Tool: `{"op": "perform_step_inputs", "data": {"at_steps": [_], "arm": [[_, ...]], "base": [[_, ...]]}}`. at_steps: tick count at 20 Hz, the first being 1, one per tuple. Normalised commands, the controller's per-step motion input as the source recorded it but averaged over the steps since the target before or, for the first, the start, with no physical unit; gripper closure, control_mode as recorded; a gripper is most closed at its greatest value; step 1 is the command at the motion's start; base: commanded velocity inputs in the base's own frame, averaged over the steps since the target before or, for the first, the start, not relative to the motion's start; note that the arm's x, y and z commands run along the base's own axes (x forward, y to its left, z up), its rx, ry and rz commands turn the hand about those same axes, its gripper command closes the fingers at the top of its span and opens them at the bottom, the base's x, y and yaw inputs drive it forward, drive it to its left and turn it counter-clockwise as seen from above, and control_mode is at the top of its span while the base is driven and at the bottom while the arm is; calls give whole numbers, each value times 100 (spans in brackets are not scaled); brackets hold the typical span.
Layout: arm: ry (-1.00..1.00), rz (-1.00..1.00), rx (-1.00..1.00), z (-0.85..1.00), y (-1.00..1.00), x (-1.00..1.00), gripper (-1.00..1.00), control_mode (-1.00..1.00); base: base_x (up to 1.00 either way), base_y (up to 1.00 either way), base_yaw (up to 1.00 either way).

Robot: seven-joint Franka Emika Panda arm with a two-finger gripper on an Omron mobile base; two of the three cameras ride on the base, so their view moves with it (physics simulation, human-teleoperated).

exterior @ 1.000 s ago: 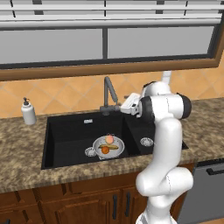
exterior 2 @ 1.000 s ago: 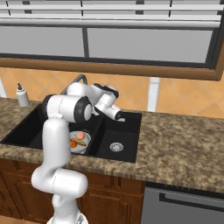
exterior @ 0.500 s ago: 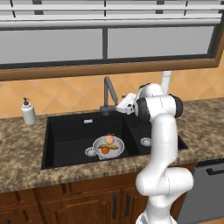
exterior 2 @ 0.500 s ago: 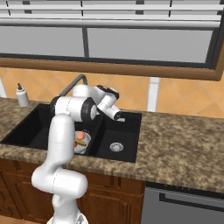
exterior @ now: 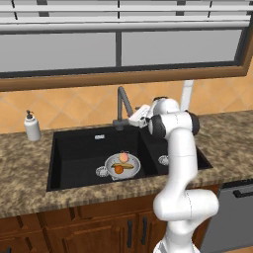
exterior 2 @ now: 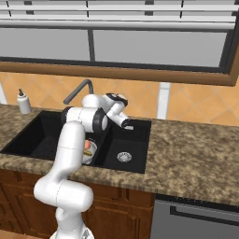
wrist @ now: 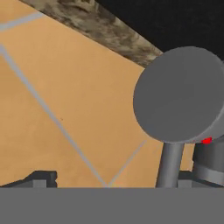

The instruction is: Put the colander in the sink, put the tangerine, banana, peach in the colander, and turn on the sink faucet and pour water over the colander.

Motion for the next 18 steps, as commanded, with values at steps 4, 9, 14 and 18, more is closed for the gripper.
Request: {"op": "perform_step_inputs", "data": {"at_steps": [4,9,14,18], "arm": [[0,-9,1,-11,-2,32,100,-100],[0,-18,3,0,-23,13,100,-100],[0,-26,14,0,-83,23,100,-100],[2,-35,17,1,-100,46,100,-100]], "base": [[0,0,0],[0,0,0],[0,0,0],[0,0,0]]}}
